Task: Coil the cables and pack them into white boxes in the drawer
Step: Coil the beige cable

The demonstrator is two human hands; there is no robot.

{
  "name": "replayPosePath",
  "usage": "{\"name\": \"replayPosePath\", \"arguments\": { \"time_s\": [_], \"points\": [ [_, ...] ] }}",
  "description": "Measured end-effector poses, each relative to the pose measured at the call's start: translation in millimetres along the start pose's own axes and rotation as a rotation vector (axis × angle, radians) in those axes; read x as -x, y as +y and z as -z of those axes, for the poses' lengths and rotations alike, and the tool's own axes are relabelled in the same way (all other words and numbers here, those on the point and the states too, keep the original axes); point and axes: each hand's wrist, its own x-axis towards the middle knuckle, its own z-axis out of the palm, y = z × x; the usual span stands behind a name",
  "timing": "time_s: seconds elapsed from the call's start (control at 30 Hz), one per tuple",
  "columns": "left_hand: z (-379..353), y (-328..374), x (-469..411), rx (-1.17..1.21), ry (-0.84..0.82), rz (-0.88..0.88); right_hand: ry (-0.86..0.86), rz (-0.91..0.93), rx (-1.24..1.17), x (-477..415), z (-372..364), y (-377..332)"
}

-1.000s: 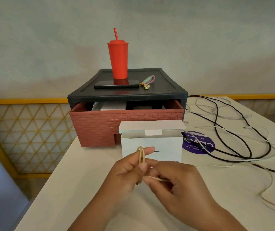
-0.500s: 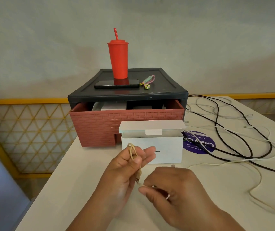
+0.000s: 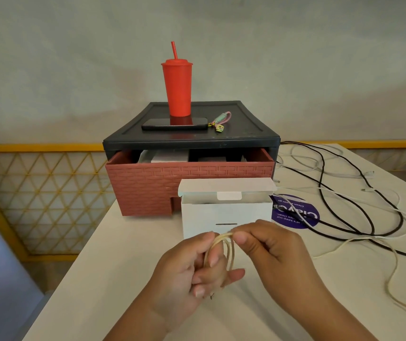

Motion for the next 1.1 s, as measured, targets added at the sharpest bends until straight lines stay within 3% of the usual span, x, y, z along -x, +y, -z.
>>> {"name": "replayPosePath", "arguments": {
  "time_s": [0.07, 0.2, 0.43, 0.53, 0.7, 0.77, 0.93, 1.1],
  "points": [
    [0.7, -0.2, -1.1, 0.068, 0.019, 0.011, -0.101, -0.106, -0.107, 0.9, -1.4, -1.8],
    [-0.7, -0.5, -2.5, 0.099, 0.028, 0.013, -0.144, -0.197, -0.167, 0.3, -2.7, -6.4],
    [0.2, 1.9, -1.9, 0.179, 0.074, -0.023, -0.175, -0.16, -0.226, 3.7, -6.8, -5.7],
    [3.6, 2.2, -1.7, 0.263, 0.006, -0.021, -0.23, -0.065, -0.095, 6.9, -14.0, 0.0],
    [15.5, -3.3, -6.8, 0.359, -0.294, 0.01, -0.202, 0.039, 0.326, 8.0, -9.2, -2.3],
    [14.7, -6.0, -9.0, 0.359, -0.311, 0.015, -0.227, 0.024, 0.452, 6.6, -7.6, -3.6],
    [6.1, -5.1, -5.1, 0.359, -0.14, 0.027, -0.25, -0.031, 0.491, 4.3, -8.2, -4.6],
    [0.6, 3.3, -0.6, 0.42, 0.033, -0.001, -0.237, -0.062, 0.282, 4.7, -7.4, -5.8]
  ]
}}
